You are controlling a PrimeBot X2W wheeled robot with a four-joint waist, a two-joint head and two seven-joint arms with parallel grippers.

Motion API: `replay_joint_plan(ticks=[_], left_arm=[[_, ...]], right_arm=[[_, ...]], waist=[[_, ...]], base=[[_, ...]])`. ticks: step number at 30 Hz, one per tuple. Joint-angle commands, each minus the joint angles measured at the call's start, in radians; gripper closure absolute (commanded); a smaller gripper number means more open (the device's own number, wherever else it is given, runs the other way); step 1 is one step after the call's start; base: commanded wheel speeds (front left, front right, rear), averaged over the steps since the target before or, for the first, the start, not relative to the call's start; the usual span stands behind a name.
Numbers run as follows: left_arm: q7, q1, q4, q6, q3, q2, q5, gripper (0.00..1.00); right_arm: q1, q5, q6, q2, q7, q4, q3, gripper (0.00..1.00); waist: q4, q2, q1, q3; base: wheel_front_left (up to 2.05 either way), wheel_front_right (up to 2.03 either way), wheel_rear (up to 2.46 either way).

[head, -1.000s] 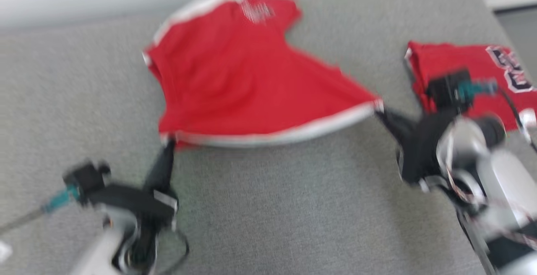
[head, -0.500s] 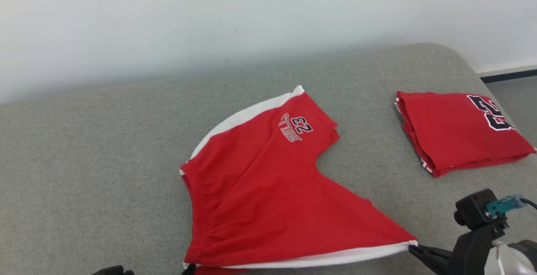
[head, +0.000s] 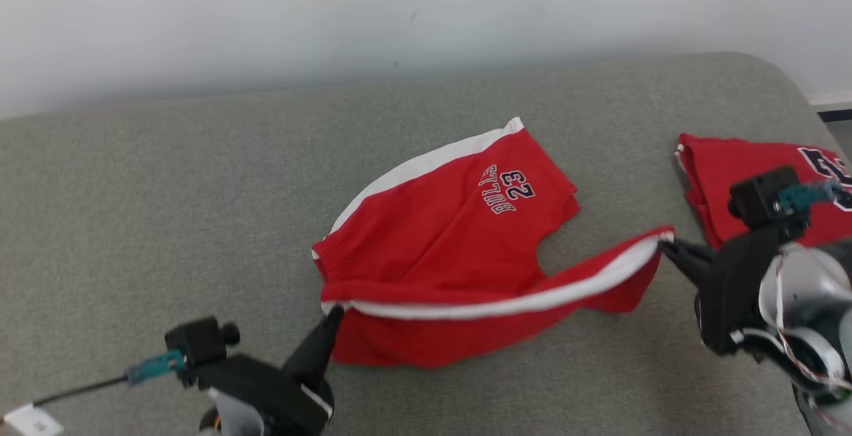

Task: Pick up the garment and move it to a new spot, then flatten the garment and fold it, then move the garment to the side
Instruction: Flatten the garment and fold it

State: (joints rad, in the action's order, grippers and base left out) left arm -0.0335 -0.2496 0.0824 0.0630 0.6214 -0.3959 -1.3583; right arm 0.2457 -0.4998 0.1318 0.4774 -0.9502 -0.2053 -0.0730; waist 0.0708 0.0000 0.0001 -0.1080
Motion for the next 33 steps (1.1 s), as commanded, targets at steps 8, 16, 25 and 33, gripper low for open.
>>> replay_joint_plan(ticks=[8,16,25,33], left_arm=[[0.003,-0.207,0.139,0.004,-0.022,0.082,0.023,1.0],[-0.027,-0.37,0.278,-0.003,-0.026,0.175,0.048,1.0],[-0.044,-0.455,0.367,-0.038,-0.012,0.254,0.055,1.0],[-0.078,-0.495,0.425,-0.055,-0.021,0.288,0.053,1.0]], right_arm=[[0.301,0.071,-0.003,0.02,0.153,0.285,-0.127,1.0],[0.523,0.13,-0.003,-0.003,0.309,0.564,-0.182,1.0],[0.685,0.177,-0.003,-0.025,0.449,0.779,-0.217,1.0],[0.767,0.22,-0.003,-0.043,0.552,0.926,-0.207,1.0]], waist=[[-0.095,0.0,-0.0001,-0.132],[-0.163,0.0,-0.0001,-0.227],[-0.216,0.0,-0.0001,-0.28],[-0.239,0.0,-0.0001,-0.289]], base=[[0.0,0.0,0.0],[0.0,0.0,0.0],[0.0,0.0,0.0],[0.0,0.0,0.0]])
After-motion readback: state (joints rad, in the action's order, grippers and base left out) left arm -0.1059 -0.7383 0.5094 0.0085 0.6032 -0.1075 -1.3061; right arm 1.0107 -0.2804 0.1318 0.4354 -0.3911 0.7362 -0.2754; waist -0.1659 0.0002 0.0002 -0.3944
